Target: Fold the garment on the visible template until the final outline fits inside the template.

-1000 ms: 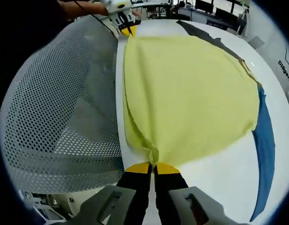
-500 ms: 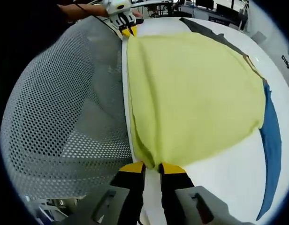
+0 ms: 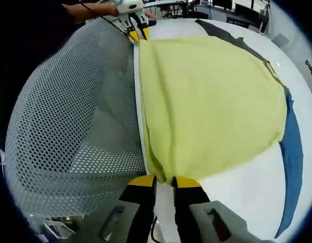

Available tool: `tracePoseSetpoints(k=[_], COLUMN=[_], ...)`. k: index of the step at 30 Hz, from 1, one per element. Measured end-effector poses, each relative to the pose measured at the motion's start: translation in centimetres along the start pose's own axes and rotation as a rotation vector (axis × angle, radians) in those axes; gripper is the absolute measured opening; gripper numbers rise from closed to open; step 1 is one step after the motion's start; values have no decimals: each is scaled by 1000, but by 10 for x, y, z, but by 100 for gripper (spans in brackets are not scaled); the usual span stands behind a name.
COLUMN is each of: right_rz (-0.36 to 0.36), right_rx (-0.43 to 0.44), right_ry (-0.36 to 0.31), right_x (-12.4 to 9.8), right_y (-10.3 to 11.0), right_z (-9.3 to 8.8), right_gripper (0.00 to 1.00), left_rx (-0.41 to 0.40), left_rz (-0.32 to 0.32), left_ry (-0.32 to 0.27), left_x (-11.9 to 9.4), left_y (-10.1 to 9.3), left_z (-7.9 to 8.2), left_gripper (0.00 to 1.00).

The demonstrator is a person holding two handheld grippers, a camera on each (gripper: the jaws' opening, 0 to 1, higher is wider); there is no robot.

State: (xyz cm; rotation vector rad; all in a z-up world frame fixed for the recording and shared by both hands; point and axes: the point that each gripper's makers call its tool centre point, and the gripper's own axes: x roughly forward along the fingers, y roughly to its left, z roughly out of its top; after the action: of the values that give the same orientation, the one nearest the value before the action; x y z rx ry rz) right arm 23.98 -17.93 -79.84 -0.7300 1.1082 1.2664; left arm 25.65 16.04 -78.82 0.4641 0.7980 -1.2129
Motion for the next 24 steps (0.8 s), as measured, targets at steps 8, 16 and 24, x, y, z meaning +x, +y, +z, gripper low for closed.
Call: tracePoseSetpoints(k=[8, 16, 24], right_rz=[2, -38, -135], right_rx=[9, 9, 28], right_ry=[-10, -47, -139], right_x=[-16, -29, -41], right_y=[1, -10, -34], right_z=[7, 21, 47], right_gripper=[7, 5, 6], left_rx=[-78, -156, -202], left_rz=[-26, 6, 16], left_ry=[-155, -346, -530], left_x=[-21, -24, -15], left_y=[1, 19, 25], left_z=[40, 91, 154], left_gripper=[10, 9, 9])
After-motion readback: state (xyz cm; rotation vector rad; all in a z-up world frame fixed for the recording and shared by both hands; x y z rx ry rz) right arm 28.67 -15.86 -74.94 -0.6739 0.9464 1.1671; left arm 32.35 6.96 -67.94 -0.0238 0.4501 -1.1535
